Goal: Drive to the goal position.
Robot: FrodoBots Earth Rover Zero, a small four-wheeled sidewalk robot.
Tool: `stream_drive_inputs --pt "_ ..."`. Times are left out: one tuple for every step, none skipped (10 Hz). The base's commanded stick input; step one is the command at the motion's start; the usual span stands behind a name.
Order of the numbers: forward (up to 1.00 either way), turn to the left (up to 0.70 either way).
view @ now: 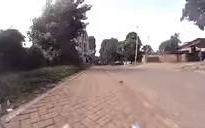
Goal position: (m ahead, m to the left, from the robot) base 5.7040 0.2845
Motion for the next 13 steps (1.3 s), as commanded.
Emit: stream_drive_inputs --pt "0.7 0.0" --pt "0.7 0.0" --pt "0.7 0.0" --pt "0.7 0.0" --pt "0.7 0.0" --pt "0.7 0.0" --pt "0.7 0.0" --pt "0.7 0.0" --pt "0.7 0.0" --pt "0.7 0.0" --pt "0.7 0.0" --pt "0.7 0.0" --pt "0.7 0.0"
